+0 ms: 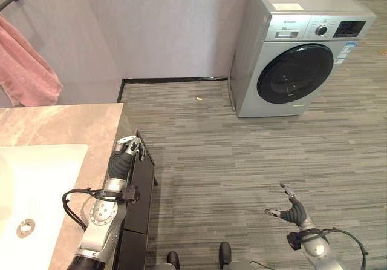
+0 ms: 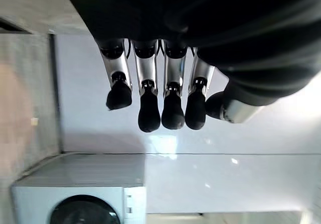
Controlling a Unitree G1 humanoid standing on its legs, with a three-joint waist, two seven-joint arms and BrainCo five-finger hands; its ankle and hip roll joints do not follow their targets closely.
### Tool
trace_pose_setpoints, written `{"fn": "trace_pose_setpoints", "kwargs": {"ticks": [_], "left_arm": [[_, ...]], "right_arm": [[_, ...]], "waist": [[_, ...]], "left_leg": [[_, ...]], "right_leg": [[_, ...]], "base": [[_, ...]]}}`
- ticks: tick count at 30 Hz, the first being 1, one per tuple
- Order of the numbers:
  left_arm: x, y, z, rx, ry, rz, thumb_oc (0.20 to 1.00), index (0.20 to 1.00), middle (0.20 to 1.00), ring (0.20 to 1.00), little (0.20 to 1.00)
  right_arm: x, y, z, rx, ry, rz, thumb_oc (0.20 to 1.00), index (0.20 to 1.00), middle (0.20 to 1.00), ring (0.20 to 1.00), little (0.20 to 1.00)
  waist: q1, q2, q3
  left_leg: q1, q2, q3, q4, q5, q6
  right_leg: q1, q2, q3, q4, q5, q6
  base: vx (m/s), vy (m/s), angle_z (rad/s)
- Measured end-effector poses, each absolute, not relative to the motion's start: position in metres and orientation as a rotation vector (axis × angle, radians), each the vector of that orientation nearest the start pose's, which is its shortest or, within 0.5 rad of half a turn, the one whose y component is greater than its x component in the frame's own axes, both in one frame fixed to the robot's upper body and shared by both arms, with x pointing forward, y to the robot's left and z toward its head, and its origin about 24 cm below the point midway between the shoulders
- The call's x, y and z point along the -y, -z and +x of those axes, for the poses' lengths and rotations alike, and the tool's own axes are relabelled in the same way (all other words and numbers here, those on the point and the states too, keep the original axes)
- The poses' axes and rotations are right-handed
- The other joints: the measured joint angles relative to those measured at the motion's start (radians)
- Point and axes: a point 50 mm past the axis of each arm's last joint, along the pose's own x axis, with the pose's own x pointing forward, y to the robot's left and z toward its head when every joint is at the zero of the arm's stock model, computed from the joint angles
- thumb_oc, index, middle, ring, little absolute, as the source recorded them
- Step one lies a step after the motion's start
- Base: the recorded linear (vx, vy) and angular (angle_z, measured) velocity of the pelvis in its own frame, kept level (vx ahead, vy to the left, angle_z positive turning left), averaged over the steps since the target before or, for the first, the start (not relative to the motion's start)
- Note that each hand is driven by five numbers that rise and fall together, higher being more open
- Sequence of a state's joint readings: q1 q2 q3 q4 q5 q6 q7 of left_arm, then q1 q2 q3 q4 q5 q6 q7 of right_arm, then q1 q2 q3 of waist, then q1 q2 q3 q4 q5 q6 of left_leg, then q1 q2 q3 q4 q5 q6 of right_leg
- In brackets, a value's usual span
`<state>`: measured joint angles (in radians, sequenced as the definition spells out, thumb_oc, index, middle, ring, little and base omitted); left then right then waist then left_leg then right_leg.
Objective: Put brush and paste in cup on sink, flatten towel.
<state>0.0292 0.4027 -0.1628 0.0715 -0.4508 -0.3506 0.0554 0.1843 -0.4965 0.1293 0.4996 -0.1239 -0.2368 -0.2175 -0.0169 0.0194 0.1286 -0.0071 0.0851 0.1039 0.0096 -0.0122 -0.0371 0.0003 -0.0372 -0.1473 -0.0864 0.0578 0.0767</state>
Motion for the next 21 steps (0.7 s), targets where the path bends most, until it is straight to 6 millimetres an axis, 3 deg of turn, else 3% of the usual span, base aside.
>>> {"fn": "trace_pose_setpoints", "kwargs": {"ticks": [2, 4, 6, 7, 9, 14, 16, 21], "left_arm": [[-0.196, -0.032, 0.249, 0.081, 0.041, -0.049, 0.200, 0.200, 0.200, 0.200, 0.200], [-0.197, -0.012, 0.243, -0.011, 0.044, -0.007, 0.200, 0.200, 0.200, 0.200, 0.200], [-0.194, 0.034, 0.227, -0.241, 0.090, 0.091, 1.000, 1.000, 1.000, 1.000, 1.000], [-0.193, 0.043, 0.222, -0.288, 0.100, 0.112, 1.000, 1.000, 1.000, 1.000, 1.000], [-0.195, 0.064, 0.210, -0.397, 0.138, 0.243, 1.000, 1.000, 1.000, 1.000, 1.000], [-0.203, 0.099, 0.182, -0.598, 0.112, 0.339, 1.000, 1.000, 1.000, 1.000, 1.000], [-0.204, 0.107, 0.173, -0.646, 0.087, 0.322, 1.000, 1.000, 1.000, 1.000, 1.000], [-0.208, 0.111, 0.164, -0.674, 0.040, 0.309, 1.000, 1.000, 1.000, 1.000, 1.000]], "right_arm": [[0.273, 0.057, 0.169, -0.431, 0.097, -0.611, 1.000, 1.000, 1.000, 1.000, 1.000], [0.273, 0.059, 0.172, -0.439, 0.099, -0.583, 1.000, 1.000, 1.000, 1.000, 1.000], [0.278, 0.062, 0.181, -0.462, 0.137, -0.549, 1.000, 1.000, 1.000, 1.000, 1.000], [0.278, 0.061, 0.182, -0.461, 0.139, -0.543, 1.000, 1.000, 1.000, 1.000, 1.000], [0.277, 0.069, 0.182, -0.502, 0.121, -0.529, 1.000, 1.000, 1.000, 1.000, 1.000], [0.266, 0.087, 0.167, -0.594, 0.075, -0.501, 1.000, 1.000, 1.000, 1.000, 1.000], [0.264, 0.093, 0.159, -0.631, 0.070, -0.489, 1.000, 1.000, 1.000, 1.000, 1.000], [0.254, 0.102, 0.153, -0.678, 0.039, -0.446, 1.000, 1.000, 1.000, 1.000, 1.000]], "waist": [[0.001, -0.014, 0.009], [0.009, -0.018, 0.011], [0.017, -0.022, 0.015], [0.015, -0.017, 0.015], [0.015, 0.025, 0.017], [0.026, 0.004, 0.012], [0.026, 0.003, 0.010], [0.028, -0.001, -0.006]], "left_leg": [[-0.062, -0.002, -0.042, 0.096, 0.001, -0.003], [-0.071, -0.004, -0.069, 0.120, 0.001, -0.006], [-0.097, -0.051, -0.121, 0.113, -0.003, -0.009], [-0.096, -0.066, -0.118, 0.086, -0.003, -0.009], [-0.094, -0.063, -0.127, 0.069, 0.000, 0.011], [-0.035, -0.090, -0.096, -0.036, 0.042, 0.034], [-0.005, -0.095, -0.094, -0.063, 0.045, 0.038], [0.024, -0.091, -0.093, -0.084, 0.046, 0.040]], "right_leg": [[0.000, -0.001, 0.008, -0.008, -0.007, -0.027], [0.003, 0.002, 0.013, -0.008, -0.002, -0.045], [-0.001, -0.027, 0.033, -0.004, 0.004, -0.062], [-0.005, -0.031, 0.033, 0.000, 0.004, -0.060], [-0.023, -0.006, 0.054, 0.011, 0.004, -0.052], [-0.017, -0.032, 0.083, -0.001, 0.019, -0.007], [0.000, -0.036, 0.085, -0.007, 0.013, -0.005], [0.018, -0.031, 0.087, -0.007, -0.001, 0.001]], "base": [[0.00, -0.086, 0.44], [0.03, -0.008, 0.05], [0.02, 0.033, -0.09], [0.00, 0.064, 0.00], [0.05, 0.077, -0.22], [0.09, 0.035, -0.22], [0.05, 0.017, -0.02], [0.00, 0.000, 0.00]]}}
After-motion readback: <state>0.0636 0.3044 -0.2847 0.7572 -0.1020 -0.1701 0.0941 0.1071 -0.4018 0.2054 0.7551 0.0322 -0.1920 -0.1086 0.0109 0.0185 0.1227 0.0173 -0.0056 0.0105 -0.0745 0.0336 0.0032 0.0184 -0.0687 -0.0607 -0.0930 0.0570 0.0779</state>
